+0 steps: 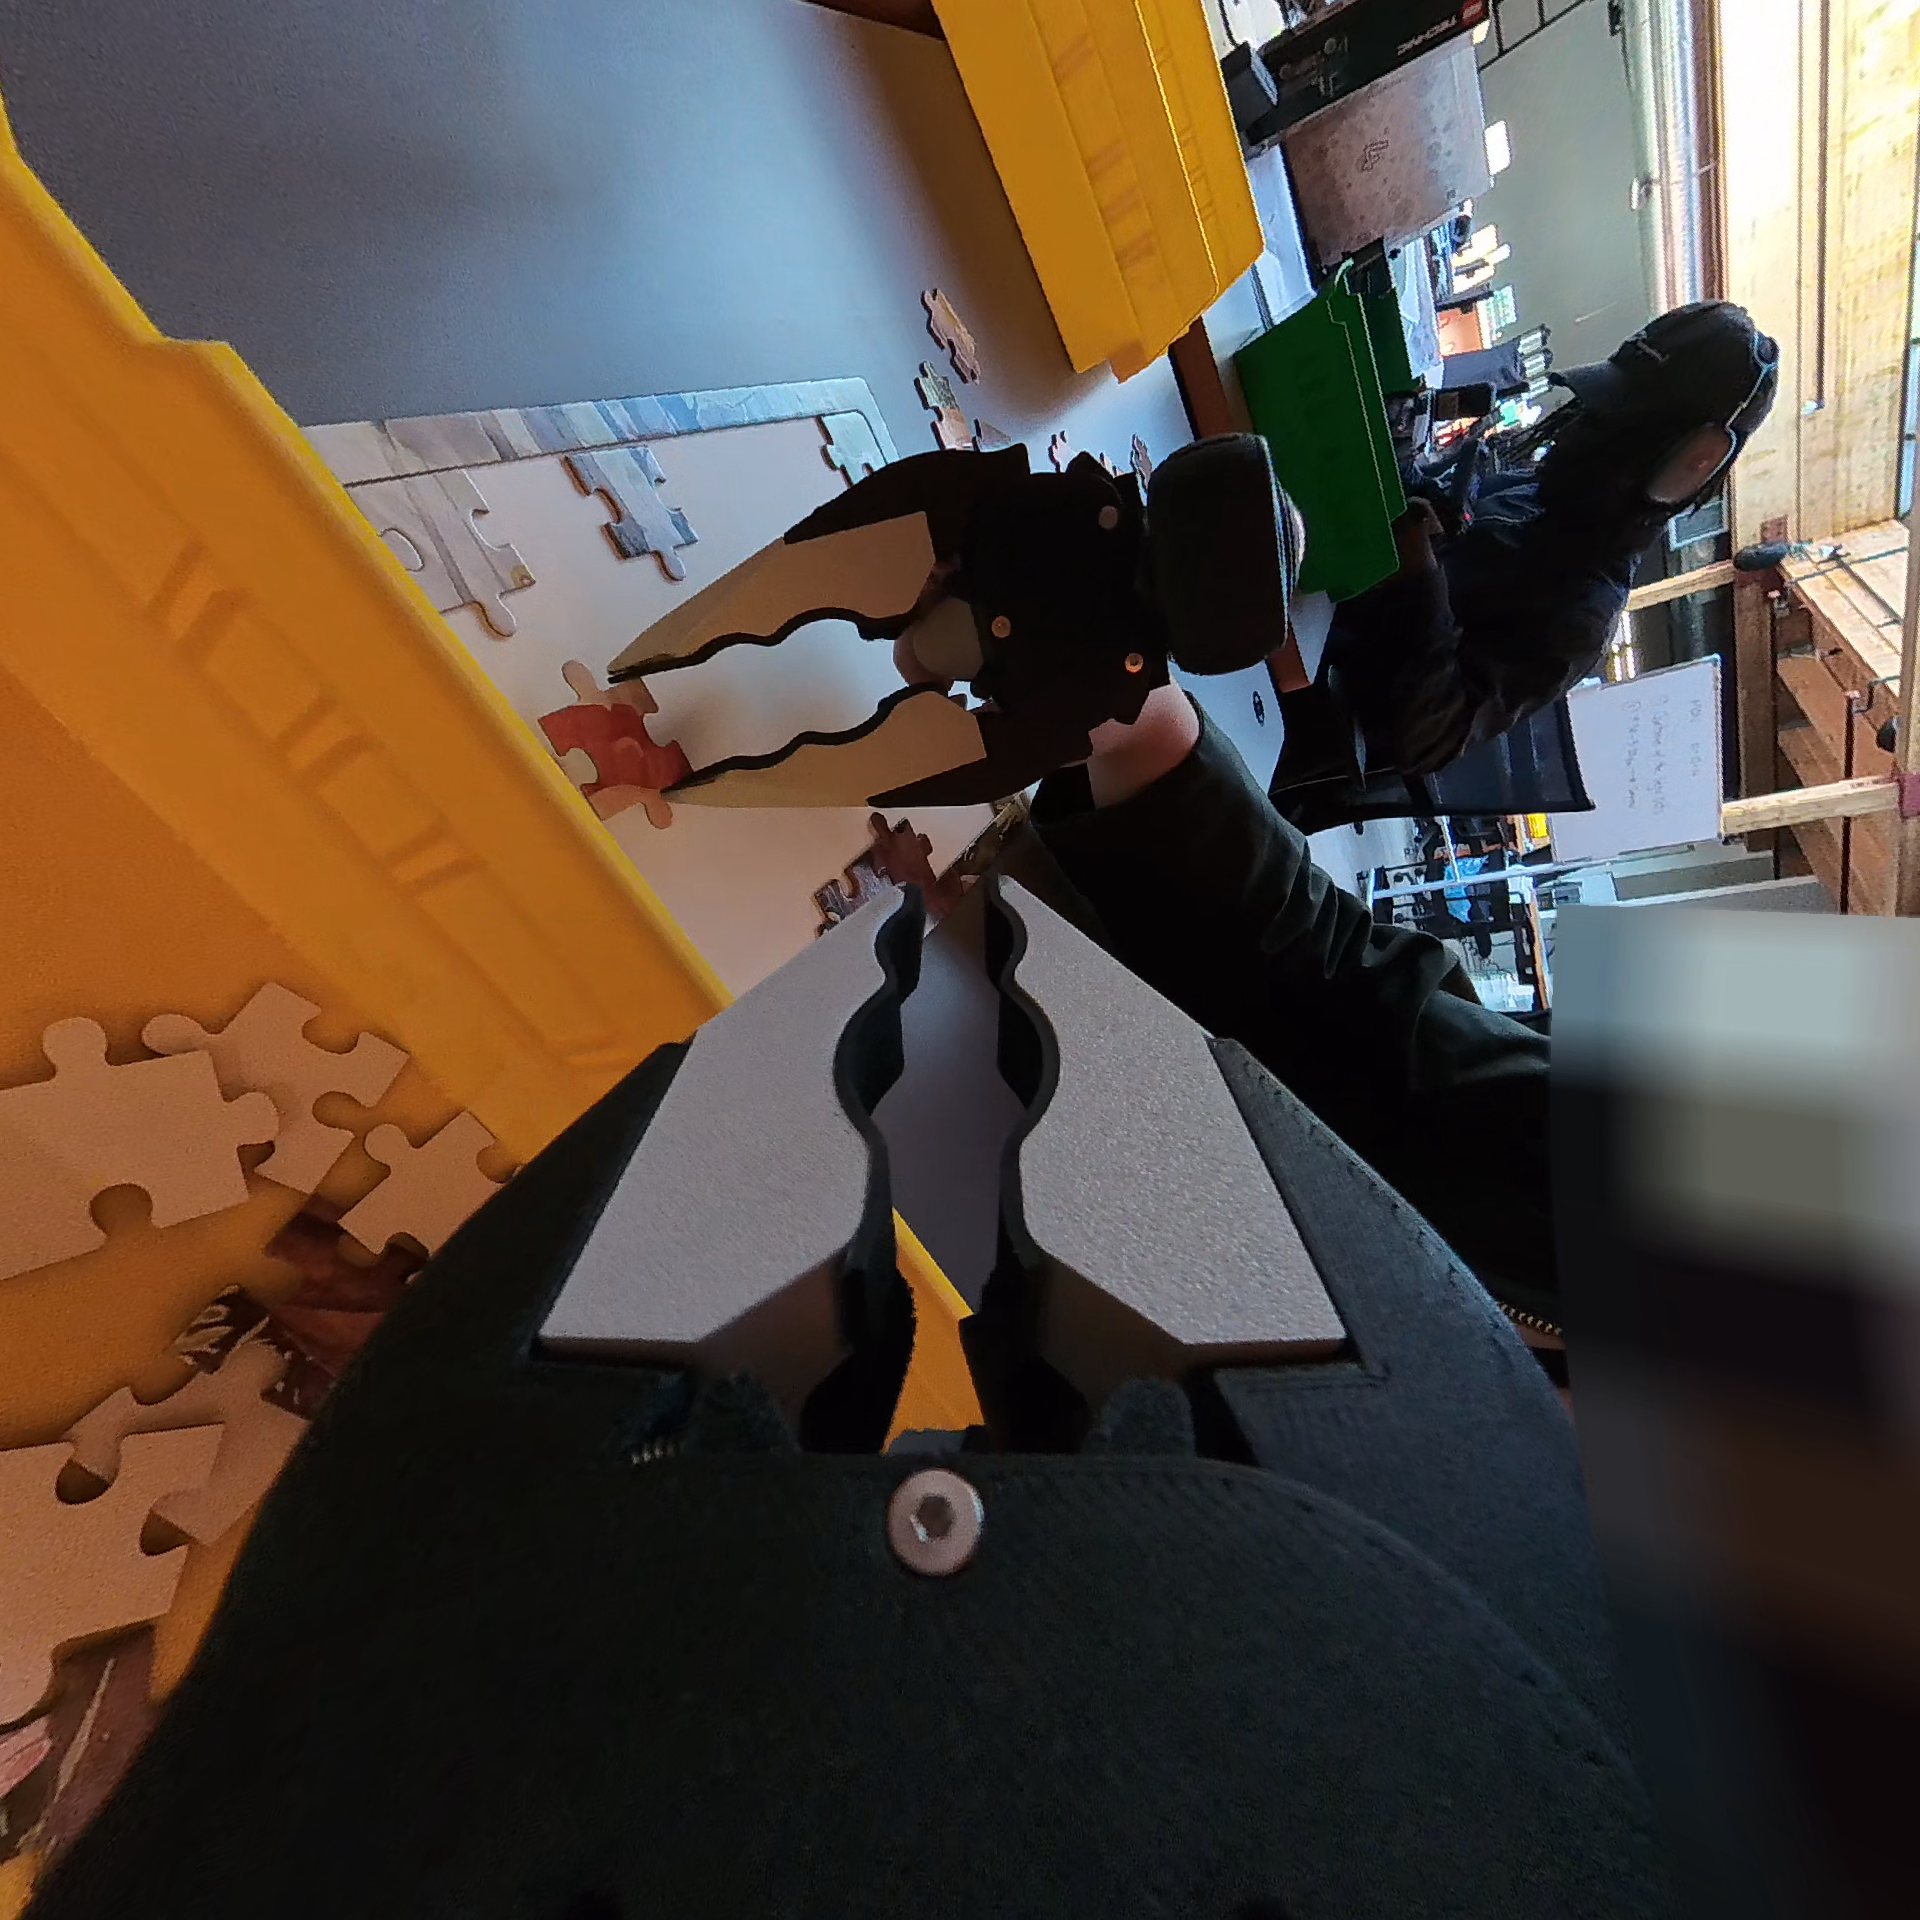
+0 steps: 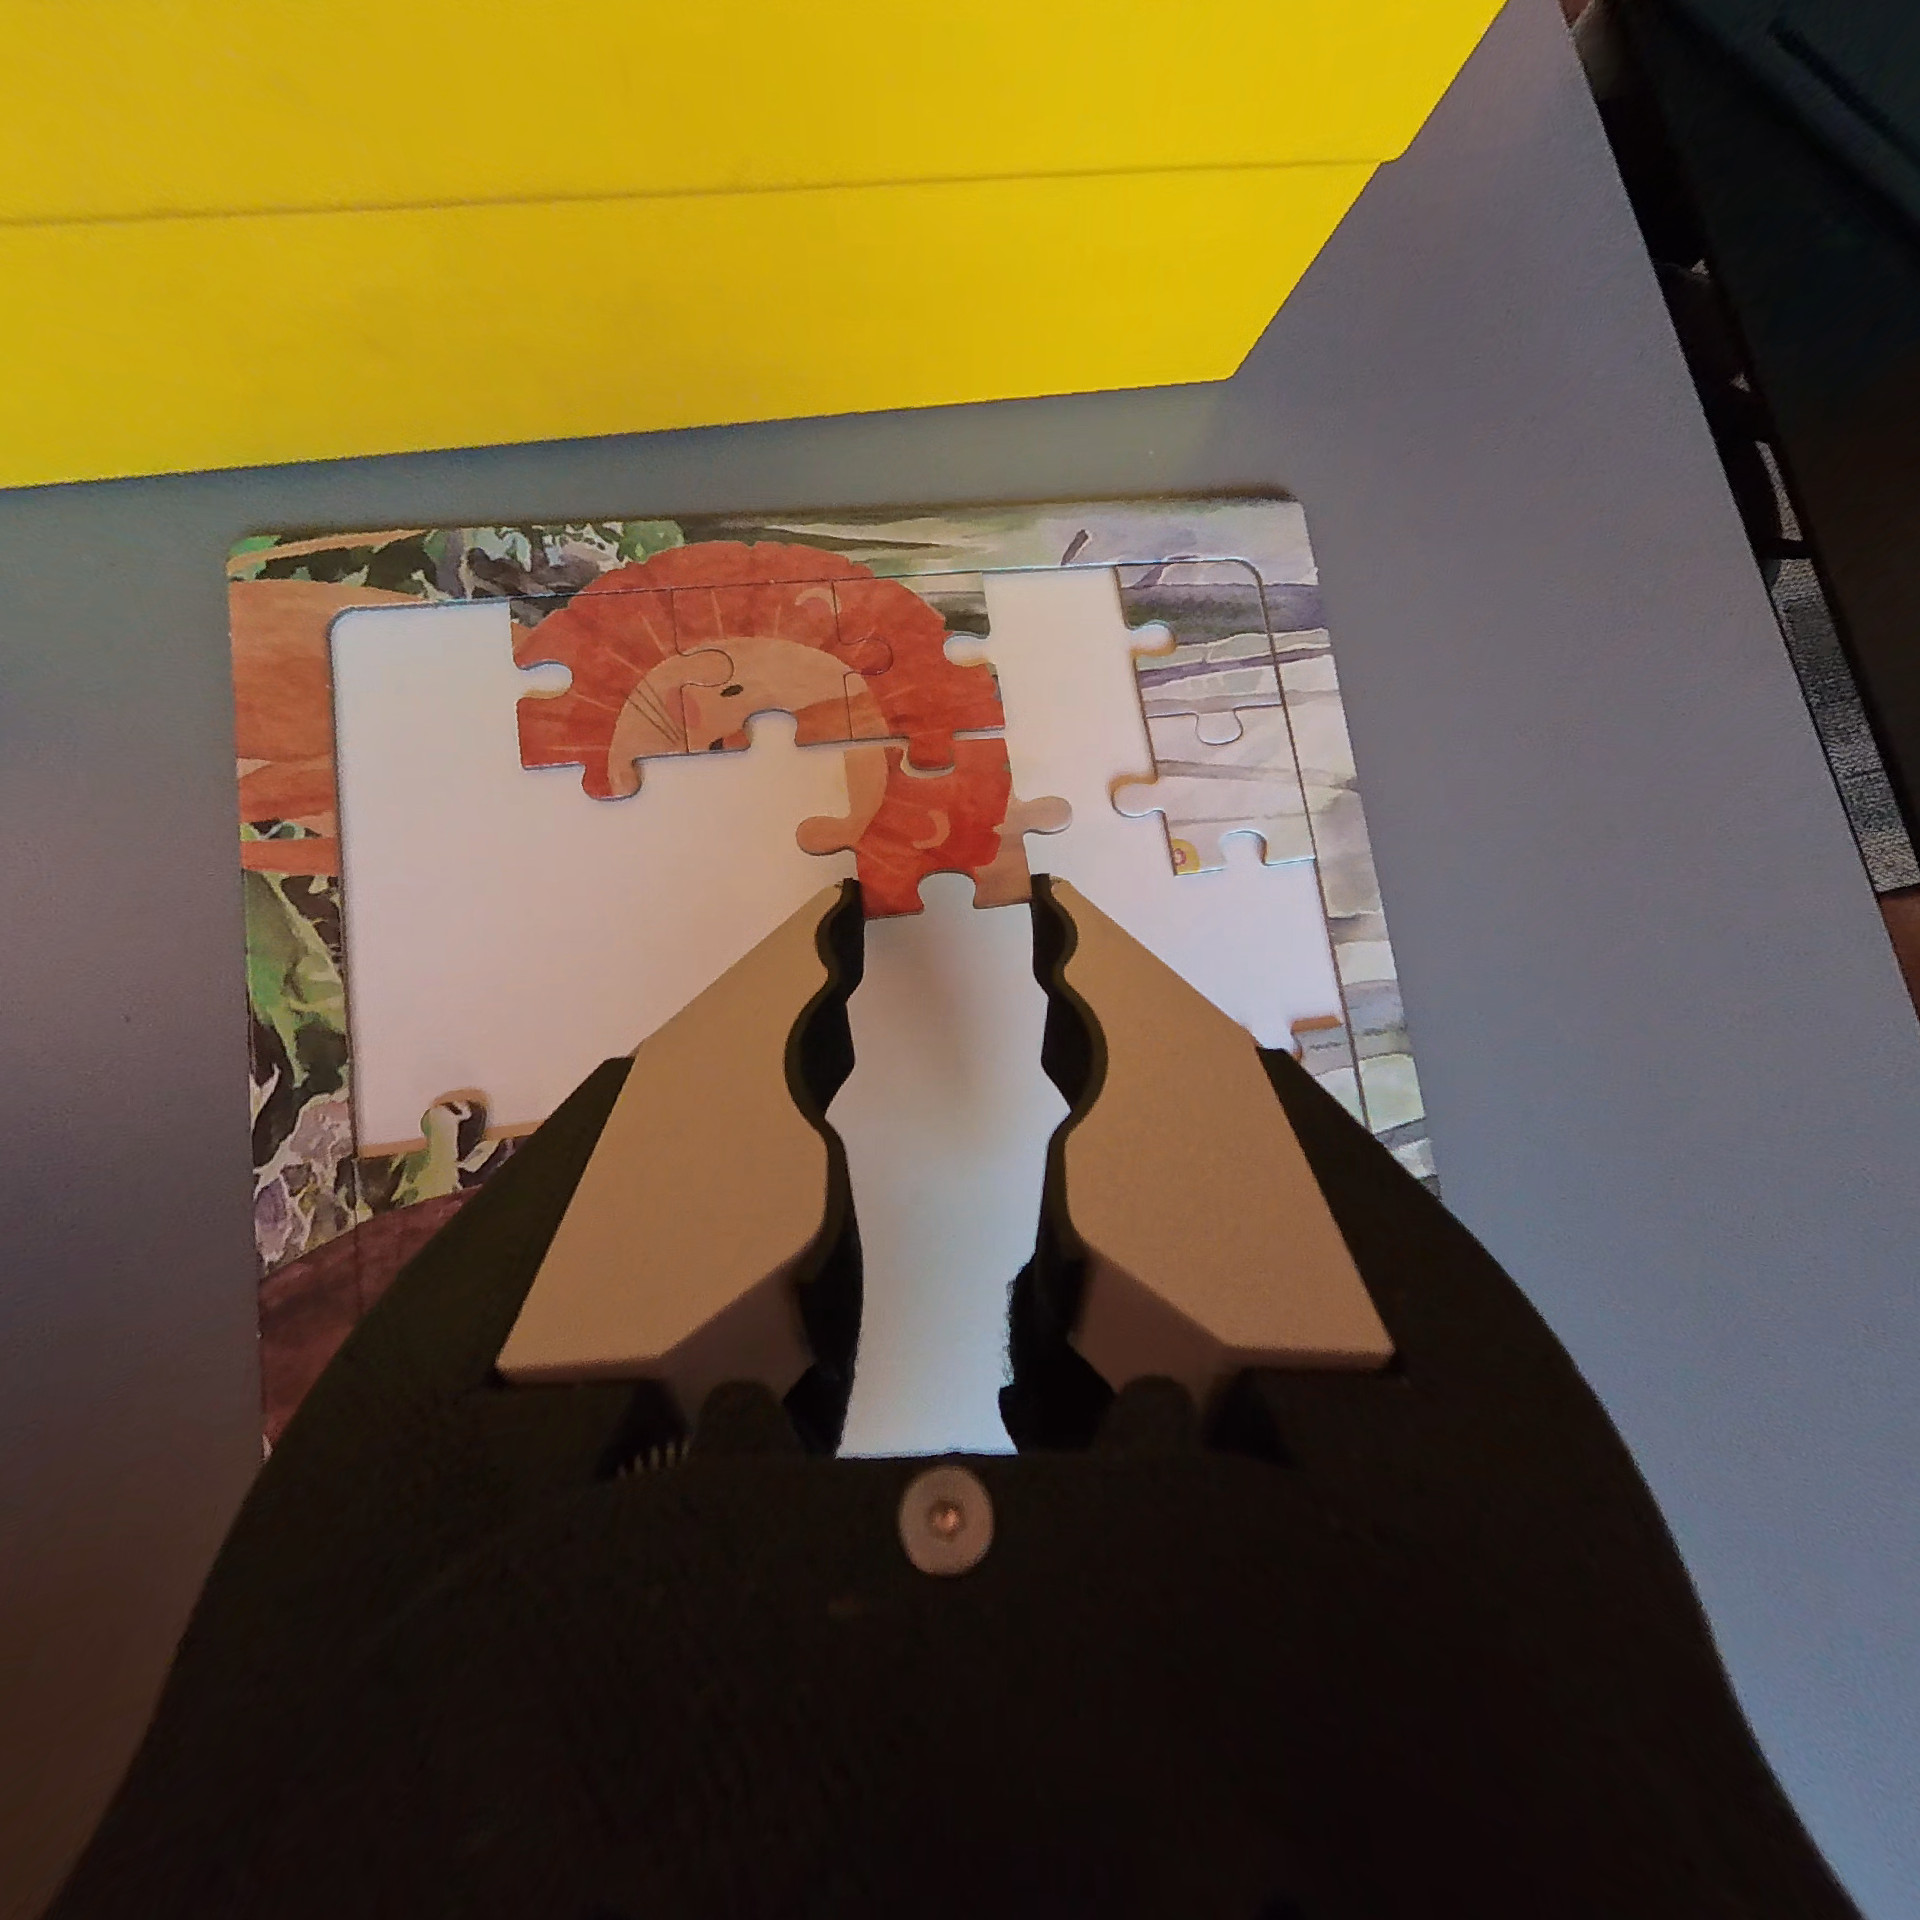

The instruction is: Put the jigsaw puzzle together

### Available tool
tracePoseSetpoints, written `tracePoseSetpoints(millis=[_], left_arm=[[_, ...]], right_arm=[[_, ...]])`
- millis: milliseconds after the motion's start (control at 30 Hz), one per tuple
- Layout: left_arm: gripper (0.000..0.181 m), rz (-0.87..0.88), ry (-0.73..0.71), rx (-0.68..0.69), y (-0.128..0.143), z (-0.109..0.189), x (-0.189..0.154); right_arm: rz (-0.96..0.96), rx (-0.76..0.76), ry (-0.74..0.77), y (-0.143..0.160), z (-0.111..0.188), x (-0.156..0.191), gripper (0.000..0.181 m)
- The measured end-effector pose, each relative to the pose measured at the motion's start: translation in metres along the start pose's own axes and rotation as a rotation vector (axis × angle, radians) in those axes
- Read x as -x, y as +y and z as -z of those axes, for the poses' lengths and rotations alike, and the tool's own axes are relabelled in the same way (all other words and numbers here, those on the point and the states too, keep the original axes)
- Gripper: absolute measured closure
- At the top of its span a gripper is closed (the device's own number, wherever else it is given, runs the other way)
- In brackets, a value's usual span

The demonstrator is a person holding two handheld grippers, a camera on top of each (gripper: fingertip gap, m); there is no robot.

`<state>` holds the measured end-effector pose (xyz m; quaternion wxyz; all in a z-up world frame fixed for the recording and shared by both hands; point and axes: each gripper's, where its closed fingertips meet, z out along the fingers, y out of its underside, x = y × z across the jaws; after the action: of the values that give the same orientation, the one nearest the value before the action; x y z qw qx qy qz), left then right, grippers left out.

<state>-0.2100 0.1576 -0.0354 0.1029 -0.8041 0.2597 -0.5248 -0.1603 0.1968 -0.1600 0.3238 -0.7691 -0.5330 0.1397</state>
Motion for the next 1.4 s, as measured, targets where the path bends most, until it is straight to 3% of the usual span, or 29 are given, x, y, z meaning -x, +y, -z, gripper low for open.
tracePoseSetpoints(millis=[367,500,767,1400], left_arm=[[0.173,0.001,-0.002,0.016,0.003,-0.002,-0.001],[0.173,0.005,-0.003,0.016,0.003,-0.002,0.0],[0.172,0.016,-0.007,0.014,0.003,-0.001,0.002],[0.173,0.028,0.016,0.025,0.004,-0.005,-0.001]], right_arm=[[-0.018,-0.01,-0.002,-0.006,-0.004,0.0,0.148],[-0.033,-0.022,0.007,-0.007,-0.002,-0.003,0.138],[-0.154,-0.138,-0.045,-0.028,0.003,0.0,0.155],[-0.144,-0.077,-0.055,-0.019,-0.017,0.002,0.163]])
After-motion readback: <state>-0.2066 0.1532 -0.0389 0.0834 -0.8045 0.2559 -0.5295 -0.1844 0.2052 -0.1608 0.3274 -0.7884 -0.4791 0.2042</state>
